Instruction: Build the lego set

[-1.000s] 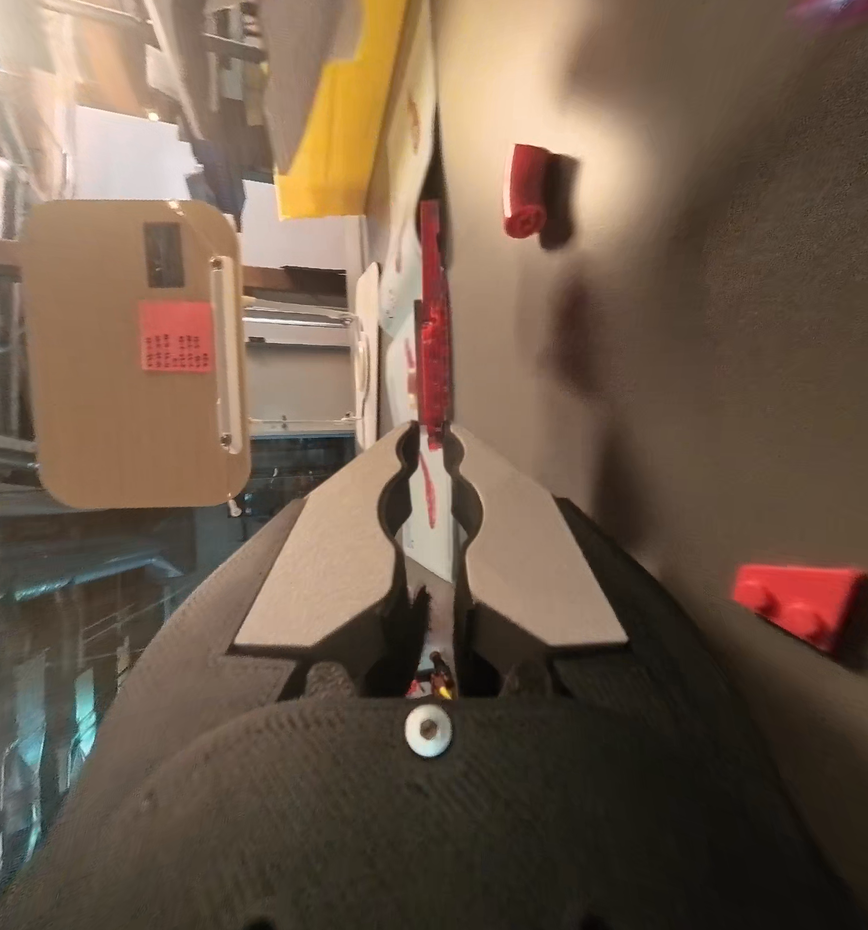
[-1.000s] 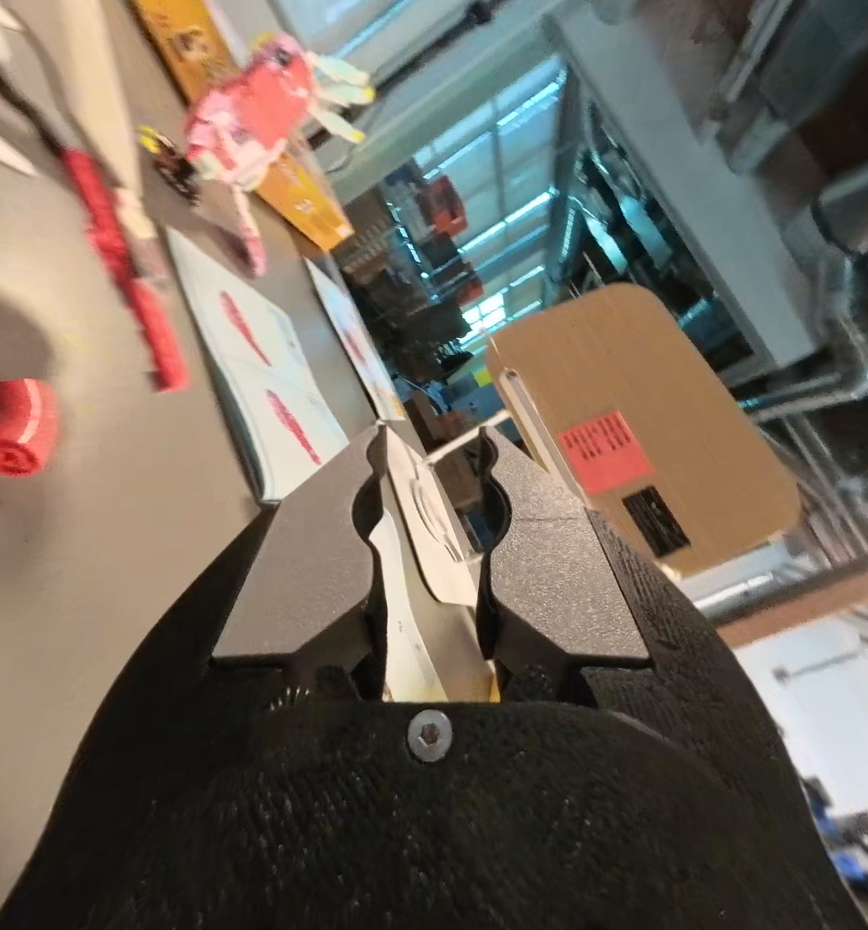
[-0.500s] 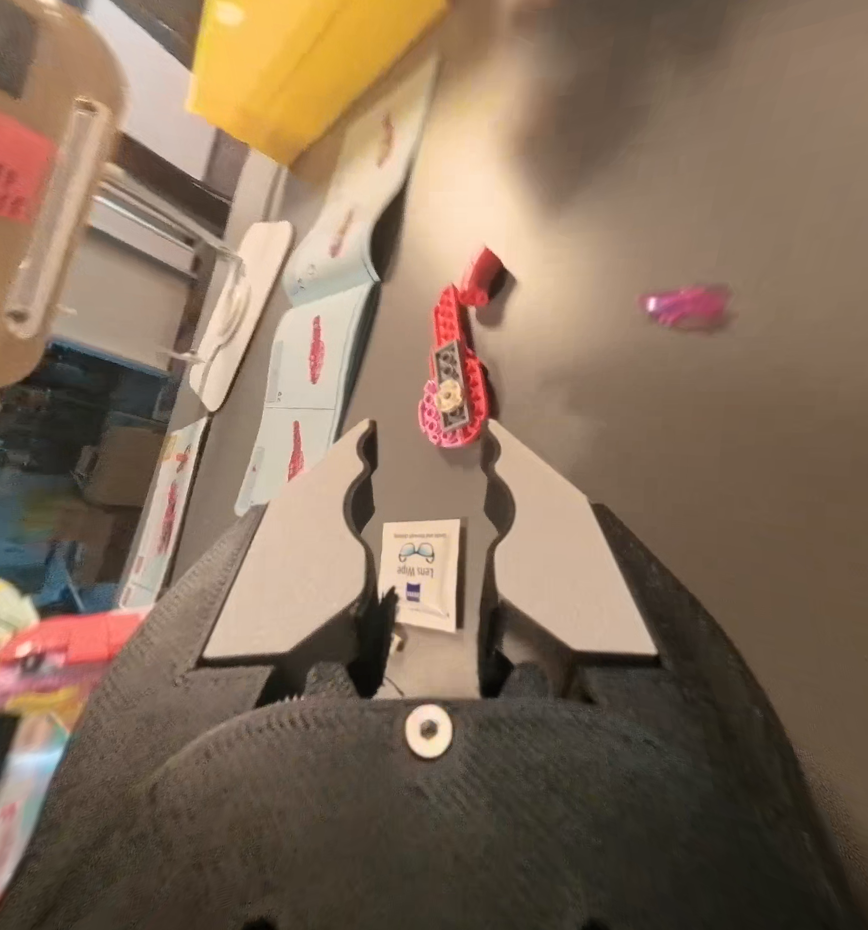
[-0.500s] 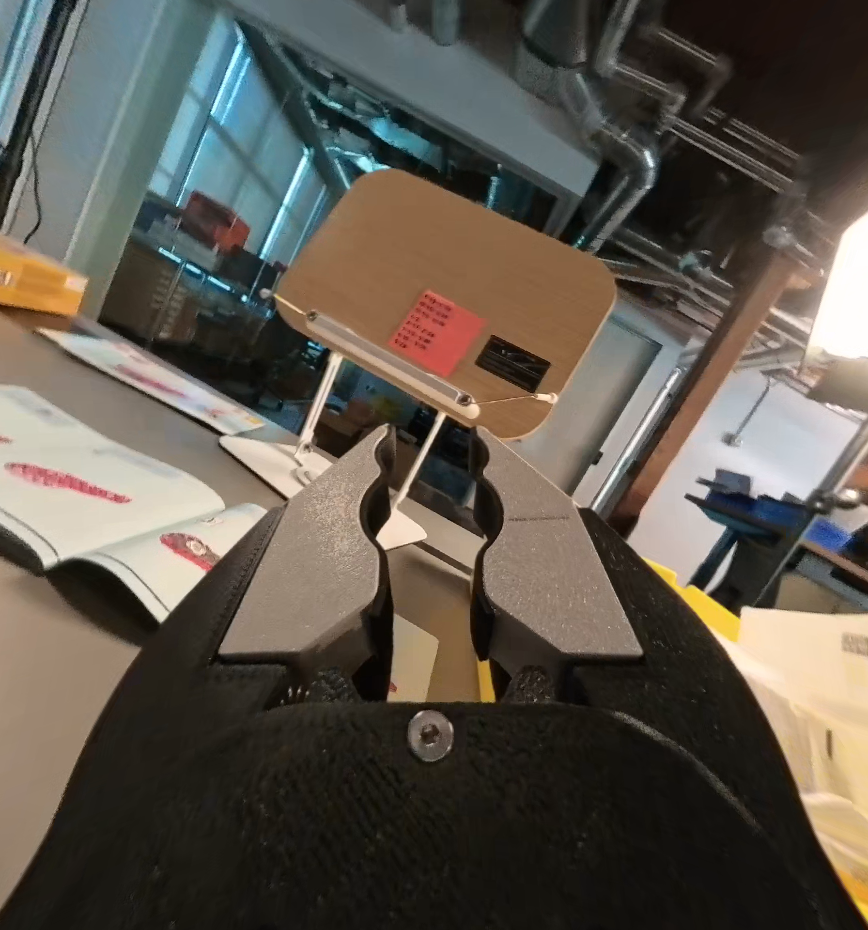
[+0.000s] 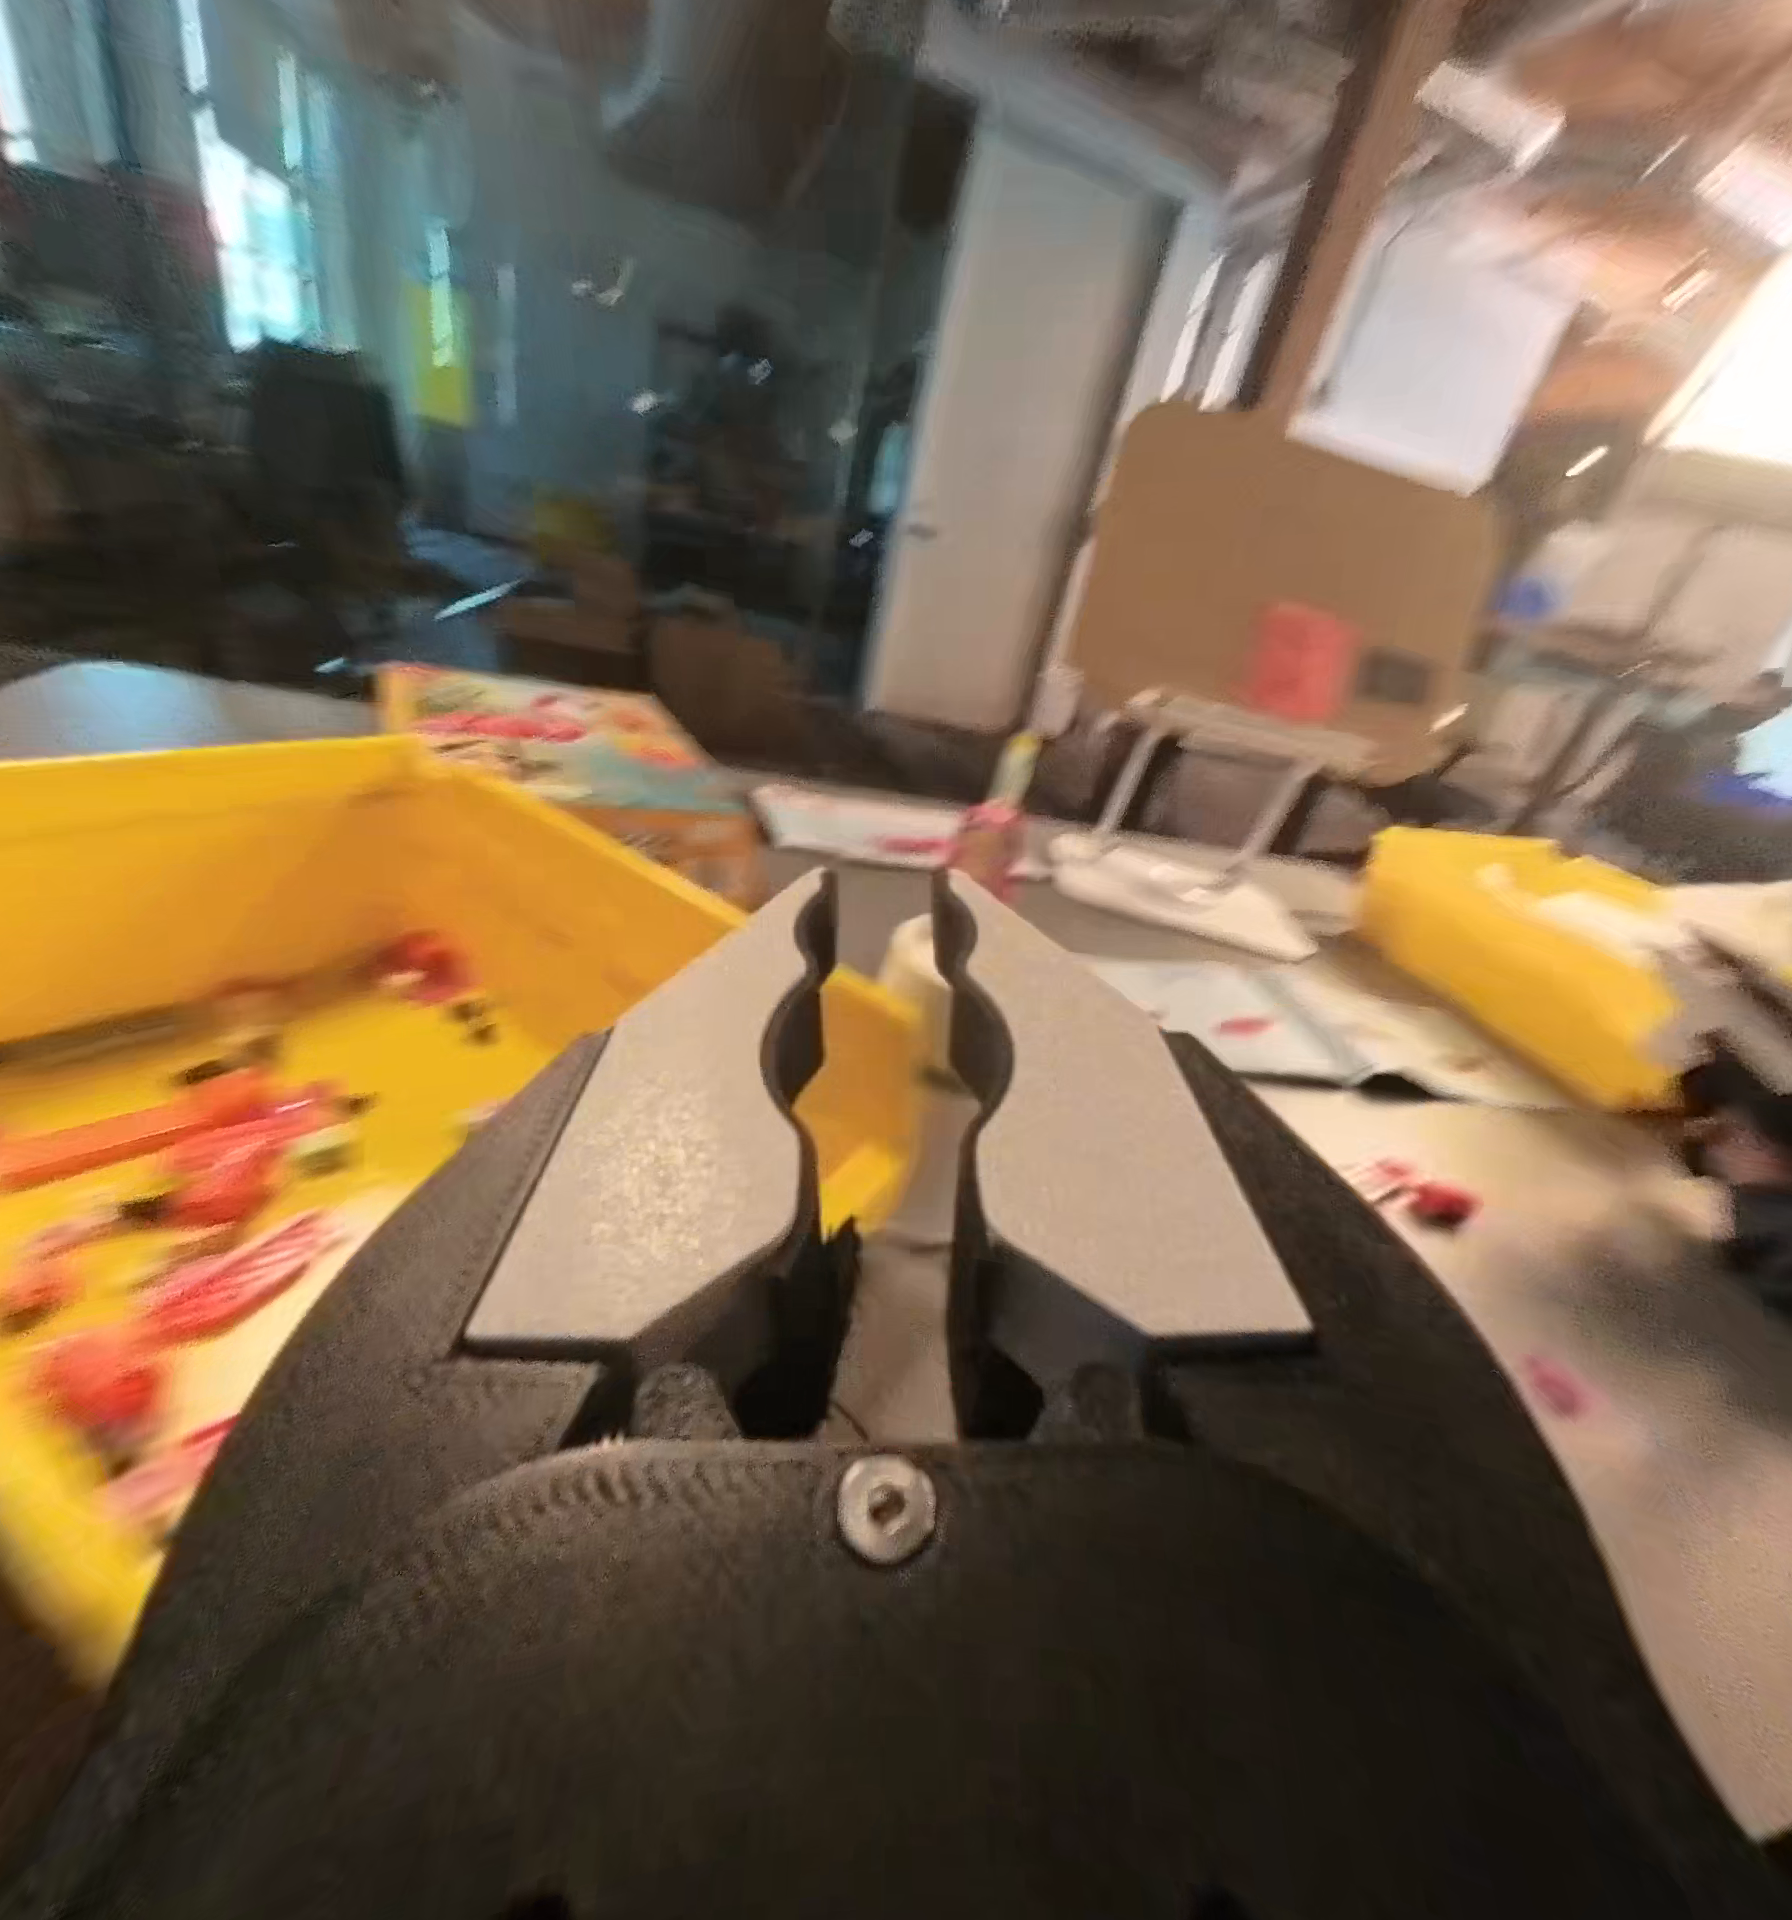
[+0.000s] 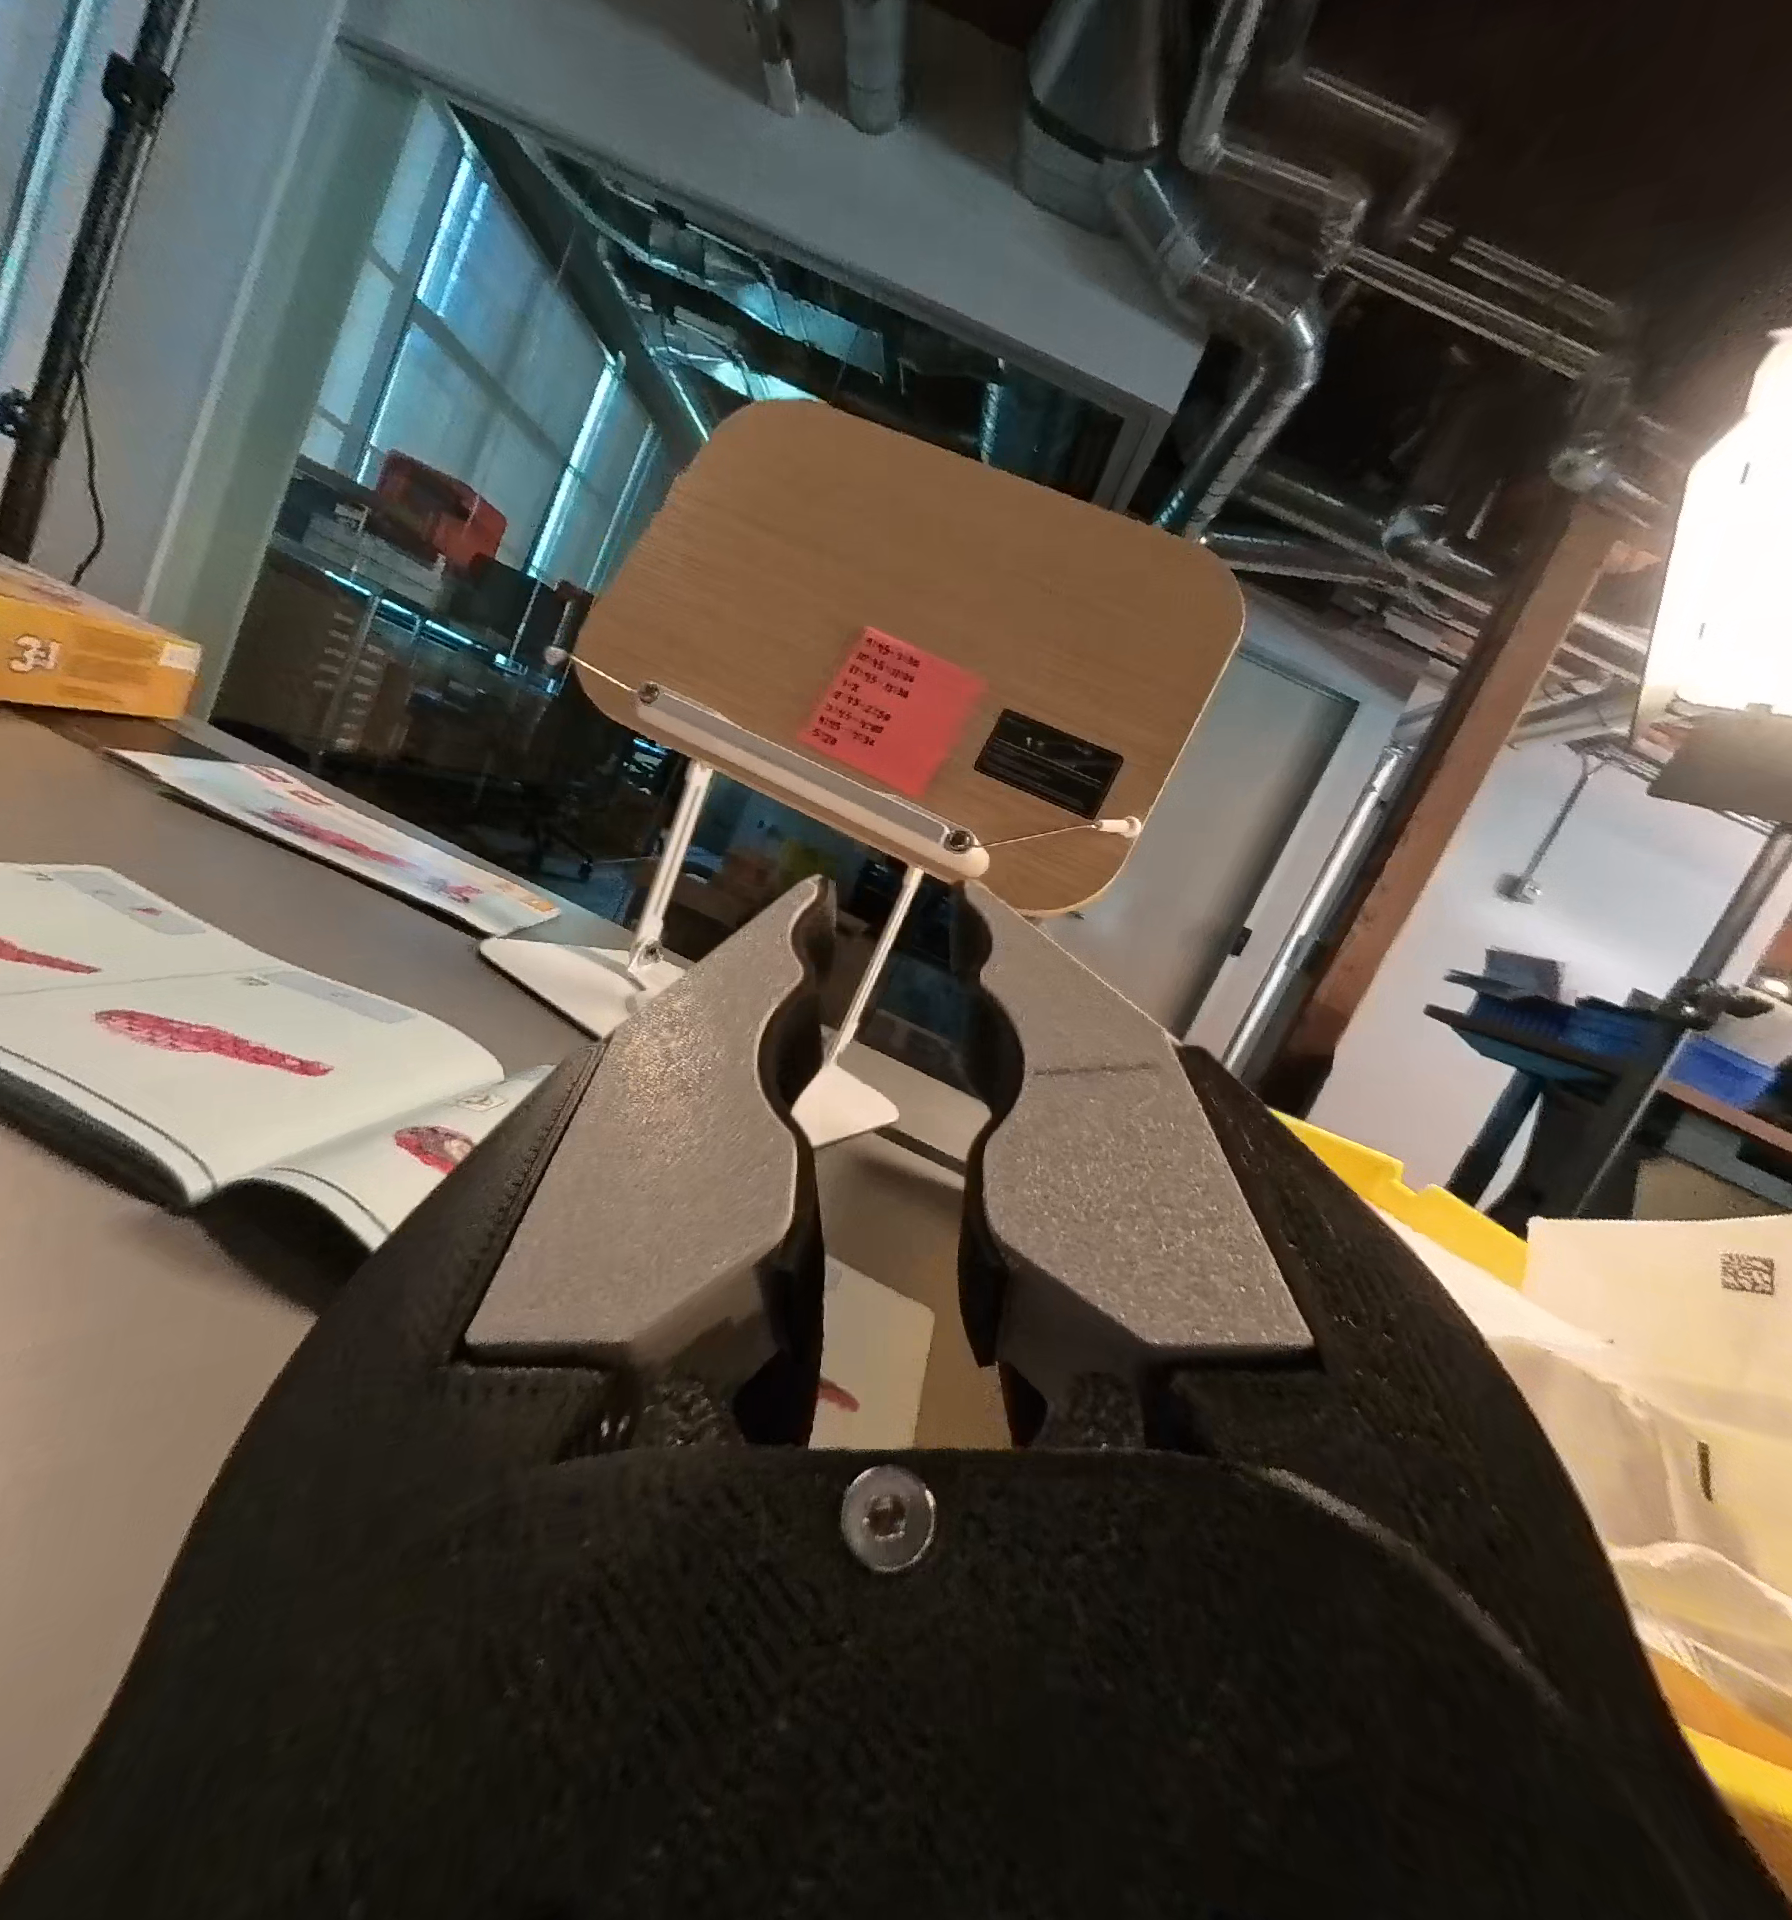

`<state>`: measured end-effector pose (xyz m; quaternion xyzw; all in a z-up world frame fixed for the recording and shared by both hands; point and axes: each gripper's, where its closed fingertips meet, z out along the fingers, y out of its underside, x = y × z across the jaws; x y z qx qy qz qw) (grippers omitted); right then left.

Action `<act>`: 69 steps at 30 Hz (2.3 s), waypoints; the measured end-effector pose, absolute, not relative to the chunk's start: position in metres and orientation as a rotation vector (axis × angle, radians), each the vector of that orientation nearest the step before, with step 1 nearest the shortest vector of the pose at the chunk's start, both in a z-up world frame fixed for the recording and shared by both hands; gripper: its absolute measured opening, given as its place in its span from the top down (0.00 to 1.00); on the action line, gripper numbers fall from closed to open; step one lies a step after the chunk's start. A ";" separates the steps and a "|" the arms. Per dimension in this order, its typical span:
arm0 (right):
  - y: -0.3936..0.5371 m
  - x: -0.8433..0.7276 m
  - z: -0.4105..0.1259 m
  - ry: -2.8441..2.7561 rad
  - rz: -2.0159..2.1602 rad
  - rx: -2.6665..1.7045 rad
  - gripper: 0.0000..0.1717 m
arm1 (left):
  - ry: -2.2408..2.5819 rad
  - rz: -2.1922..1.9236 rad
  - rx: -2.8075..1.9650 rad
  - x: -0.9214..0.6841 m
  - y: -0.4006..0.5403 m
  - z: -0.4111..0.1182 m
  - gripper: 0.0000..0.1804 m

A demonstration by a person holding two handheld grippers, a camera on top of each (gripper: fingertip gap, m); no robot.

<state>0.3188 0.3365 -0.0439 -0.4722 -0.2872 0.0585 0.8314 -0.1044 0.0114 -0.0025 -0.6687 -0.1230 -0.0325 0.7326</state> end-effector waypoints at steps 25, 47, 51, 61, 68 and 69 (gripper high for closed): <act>0.337 0.290 -0.079 -0.699 -0.079 -1.199 0.94 | 0.286 -0.319 -2.579 -0.187 0.065 -0.109 1.00; 0.336 0.287 -0.081 -0.725 -0.089 -1.193 0.95 | 0.441 -0.496 -2.932 -0.137 0.026 -0.178 1.00; 0.335 0.286 -0.080 -0.728 -0.083 -1.187 0.95 | 0.529 -0.416 -2.969 -0.132 0.005 -0.181 1.00; 0.334 0.285 -0.079 -0.730 -0.068 -1.175 0.96 | 0.472 -0.497 -2.992 -0.113 -0.068 -0.181 1.00; 0.335 0.290 -0.076 -0.688 -0.043 -1.179 0.96 | 0.317 -0.420 -2.964 -0.135 -0.093 -0.168 1.00; 0.335 0.291 -0.075 -0.681 -0.038 -1.180 0.96 | 0.278 -0.387 -2.927 -0.141 -0.088 -0.162 1.00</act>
